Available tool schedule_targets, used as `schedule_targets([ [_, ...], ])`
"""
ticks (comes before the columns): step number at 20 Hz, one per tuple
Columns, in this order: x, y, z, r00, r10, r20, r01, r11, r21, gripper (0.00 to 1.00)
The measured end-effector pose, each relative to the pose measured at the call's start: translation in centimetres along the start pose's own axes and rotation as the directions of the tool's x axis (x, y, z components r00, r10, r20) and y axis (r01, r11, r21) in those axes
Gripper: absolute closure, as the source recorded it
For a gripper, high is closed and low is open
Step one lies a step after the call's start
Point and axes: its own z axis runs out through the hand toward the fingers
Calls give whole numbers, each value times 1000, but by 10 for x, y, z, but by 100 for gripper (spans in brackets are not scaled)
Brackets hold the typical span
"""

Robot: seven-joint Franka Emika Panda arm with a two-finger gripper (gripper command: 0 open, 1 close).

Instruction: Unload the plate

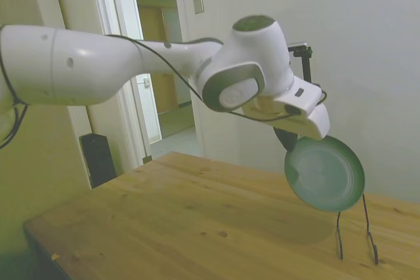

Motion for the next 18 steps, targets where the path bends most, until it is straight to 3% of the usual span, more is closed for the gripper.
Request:
schedule_targets([
  [2,-11,-11,-15,1000,-17,23,16,1000,11,100],
  [4,-24,-17,-8,998,-23,52,23,1000,3,100],
  [12,-118,-28,98,987,-9,162,28,992,-121,100],
  [18,-149,-4,139,987,20,162,13,979,-201,100],
])
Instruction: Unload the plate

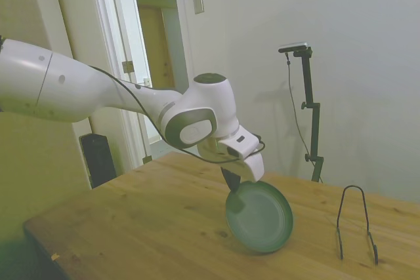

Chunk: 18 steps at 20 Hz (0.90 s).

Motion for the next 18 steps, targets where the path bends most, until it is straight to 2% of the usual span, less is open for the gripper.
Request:
schedule_targets([
  [11,-8,14,56,1000,24,-14,-25,995,-99,100],
  [12,-8,15,60,1000,24,-12,-26,994,-105,0],
  [18,-6,18,65,999,30,-15,-32,992,-122,0],
])
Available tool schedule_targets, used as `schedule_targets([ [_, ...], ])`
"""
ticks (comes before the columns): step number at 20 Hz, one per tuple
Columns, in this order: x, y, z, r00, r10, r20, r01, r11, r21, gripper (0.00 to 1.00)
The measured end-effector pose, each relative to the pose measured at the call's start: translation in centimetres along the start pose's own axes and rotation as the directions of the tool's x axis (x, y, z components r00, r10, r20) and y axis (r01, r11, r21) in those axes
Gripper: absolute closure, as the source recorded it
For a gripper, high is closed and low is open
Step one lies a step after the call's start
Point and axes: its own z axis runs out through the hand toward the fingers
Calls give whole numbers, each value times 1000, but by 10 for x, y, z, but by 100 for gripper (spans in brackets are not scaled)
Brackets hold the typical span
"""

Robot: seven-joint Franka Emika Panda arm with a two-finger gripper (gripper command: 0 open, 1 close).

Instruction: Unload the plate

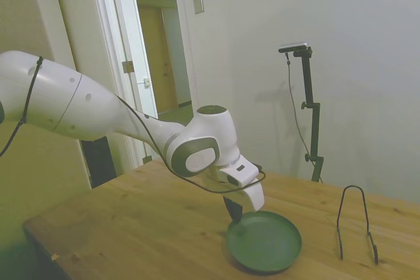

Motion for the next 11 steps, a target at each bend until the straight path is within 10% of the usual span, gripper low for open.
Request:
schedule_targets([
  [11,6,-8,-18,1000,0,2,0,1000,3,0],
])
